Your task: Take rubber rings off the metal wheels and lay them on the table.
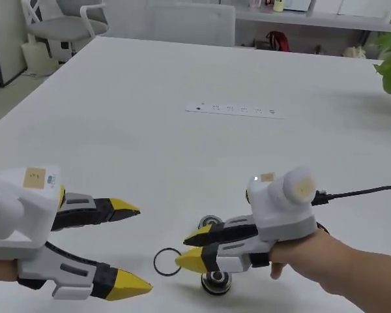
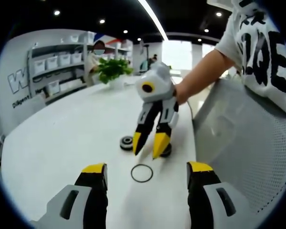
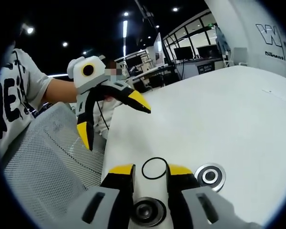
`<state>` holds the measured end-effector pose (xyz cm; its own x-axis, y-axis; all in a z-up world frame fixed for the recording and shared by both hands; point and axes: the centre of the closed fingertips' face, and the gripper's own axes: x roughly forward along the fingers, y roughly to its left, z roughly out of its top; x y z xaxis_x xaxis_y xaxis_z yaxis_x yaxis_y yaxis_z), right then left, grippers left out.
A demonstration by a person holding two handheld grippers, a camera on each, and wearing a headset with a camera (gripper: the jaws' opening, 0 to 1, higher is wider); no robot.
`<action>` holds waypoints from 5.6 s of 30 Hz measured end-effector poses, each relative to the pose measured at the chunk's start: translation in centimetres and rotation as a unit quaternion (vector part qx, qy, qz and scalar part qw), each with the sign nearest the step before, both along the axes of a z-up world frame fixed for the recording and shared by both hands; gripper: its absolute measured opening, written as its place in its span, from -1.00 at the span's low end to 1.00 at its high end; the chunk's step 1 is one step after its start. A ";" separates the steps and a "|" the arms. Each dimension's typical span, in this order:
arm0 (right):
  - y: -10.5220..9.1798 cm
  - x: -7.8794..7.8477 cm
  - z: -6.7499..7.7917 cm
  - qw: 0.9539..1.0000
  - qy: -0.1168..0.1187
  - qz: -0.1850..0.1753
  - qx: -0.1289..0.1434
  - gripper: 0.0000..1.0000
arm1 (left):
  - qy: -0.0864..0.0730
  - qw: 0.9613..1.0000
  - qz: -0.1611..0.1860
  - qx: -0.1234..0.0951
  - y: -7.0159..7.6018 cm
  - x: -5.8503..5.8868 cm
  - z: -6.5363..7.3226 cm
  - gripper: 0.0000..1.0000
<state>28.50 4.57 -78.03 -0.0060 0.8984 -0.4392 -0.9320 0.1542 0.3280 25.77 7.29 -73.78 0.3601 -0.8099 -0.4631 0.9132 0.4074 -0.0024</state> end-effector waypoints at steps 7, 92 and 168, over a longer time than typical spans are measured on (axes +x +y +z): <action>-1.1 0.3 1.3 1.000 -0.009 -0.010 0.015 -0.48 | -0.002 1.000 -0.003 -0.001 -0.4 0.2 0.3 0.37; -6.6 -2.3 -2.3 0.996 -0.080 0.026 -0.009 -0.43 | 0.068 0.991 -0.117 0.019 -9.7 0.0 -4.4 -0.43; -7.2 -2.5 -2.7 0.995 -0.095 0.025 -0.017 -0.73 | 0.006 0.992 -0.112 0.049 -9.9 0.3 -5.5 -0.74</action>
<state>26.03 -2.66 -80.75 0.0346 0.8838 -0.4666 -0.9834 0.1133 0.1415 26.06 -2.57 -79.31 0.1688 -0.8204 -0.5462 0.9813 0.1921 0.0148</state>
